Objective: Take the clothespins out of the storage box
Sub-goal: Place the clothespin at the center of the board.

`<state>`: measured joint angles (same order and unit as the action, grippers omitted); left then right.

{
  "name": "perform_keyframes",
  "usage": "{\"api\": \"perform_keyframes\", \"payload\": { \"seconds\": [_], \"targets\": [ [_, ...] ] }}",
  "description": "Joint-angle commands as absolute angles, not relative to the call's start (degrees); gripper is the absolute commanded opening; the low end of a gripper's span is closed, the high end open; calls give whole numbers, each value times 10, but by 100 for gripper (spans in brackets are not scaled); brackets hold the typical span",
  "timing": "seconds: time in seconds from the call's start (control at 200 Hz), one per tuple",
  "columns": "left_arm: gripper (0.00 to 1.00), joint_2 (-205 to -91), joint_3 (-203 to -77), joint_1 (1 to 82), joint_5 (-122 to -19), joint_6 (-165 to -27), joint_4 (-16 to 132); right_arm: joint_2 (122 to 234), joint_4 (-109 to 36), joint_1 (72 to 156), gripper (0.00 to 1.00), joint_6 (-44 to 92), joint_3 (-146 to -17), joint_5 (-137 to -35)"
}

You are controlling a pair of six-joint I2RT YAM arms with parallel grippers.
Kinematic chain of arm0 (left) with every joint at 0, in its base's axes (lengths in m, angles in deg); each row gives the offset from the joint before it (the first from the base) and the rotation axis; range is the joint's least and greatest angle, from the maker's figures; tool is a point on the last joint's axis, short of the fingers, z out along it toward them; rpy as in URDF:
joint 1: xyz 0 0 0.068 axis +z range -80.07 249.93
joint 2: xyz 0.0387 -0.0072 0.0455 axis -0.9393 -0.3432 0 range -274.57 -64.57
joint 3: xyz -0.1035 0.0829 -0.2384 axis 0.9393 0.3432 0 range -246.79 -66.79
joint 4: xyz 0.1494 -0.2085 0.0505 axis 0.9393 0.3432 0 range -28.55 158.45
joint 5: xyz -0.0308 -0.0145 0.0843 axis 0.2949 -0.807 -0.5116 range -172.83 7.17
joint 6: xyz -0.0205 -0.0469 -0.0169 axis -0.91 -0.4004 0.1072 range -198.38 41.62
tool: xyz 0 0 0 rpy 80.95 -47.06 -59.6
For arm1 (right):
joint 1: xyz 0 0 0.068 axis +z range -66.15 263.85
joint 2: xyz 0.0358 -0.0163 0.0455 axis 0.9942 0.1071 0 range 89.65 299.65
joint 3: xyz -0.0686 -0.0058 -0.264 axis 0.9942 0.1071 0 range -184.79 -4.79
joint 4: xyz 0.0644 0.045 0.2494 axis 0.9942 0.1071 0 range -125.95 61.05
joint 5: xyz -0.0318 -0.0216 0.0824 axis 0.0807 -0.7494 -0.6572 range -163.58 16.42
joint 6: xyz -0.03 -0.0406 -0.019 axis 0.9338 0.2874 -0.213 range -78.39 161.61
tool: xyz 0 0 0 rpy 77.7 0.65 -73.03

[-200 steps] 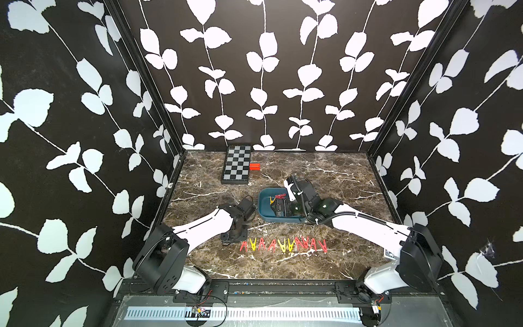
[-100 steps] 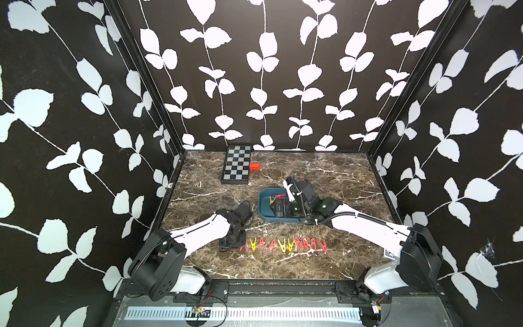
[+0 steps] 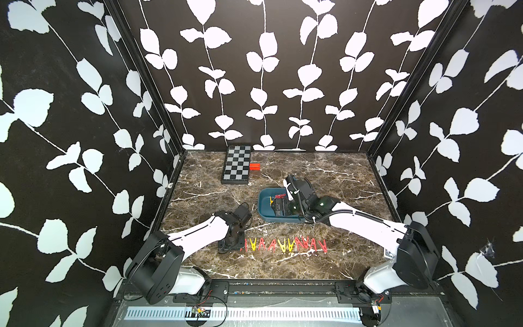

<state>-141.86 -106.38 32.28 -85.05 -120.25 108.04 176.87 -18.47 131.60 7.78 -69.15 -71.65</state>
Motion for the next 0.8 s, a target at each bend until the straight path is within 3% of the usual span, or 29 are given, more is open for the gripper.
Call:
{"api": "perform_keyframes", "payload": {
  "seconds": [0.0, 0.185, 0.3, 0.41, 0.505, 0.645, 0.795],
  "targets": [
    [29, -1394, -1081, 327, -864, -1201, 1110, 1787, -162, 1318, 99, 94, -716, -685],
    [41, -1374, -1141, 327, -888, -1193, 1145, 1839, -147, 1309, 99, 101, -754, -684],
    [53, -1359, -1181, 327, -894, -1187, 1152, 1865, -147, 1299, 87, 88, -771, -693],
    [74, -1348, -1216, 328, -898, -1183, 1150, 1883, -155, 1281, 78, 84, -774, -703],
    [92, -1344, -1243, 328, -895, -1177, 1136, 1895, -158, 1266, 64, 91, -777, -719],
    [98, -1353, -1277, 328, -897, -1172, 1116, 1908, -156, 1245, 50, 109, -775, -730],
    [99, -1374, -1303, 328, -896, -1167, 1104, 1929, -143, 1240, 29, 138, -783, -732]
  ]
}}
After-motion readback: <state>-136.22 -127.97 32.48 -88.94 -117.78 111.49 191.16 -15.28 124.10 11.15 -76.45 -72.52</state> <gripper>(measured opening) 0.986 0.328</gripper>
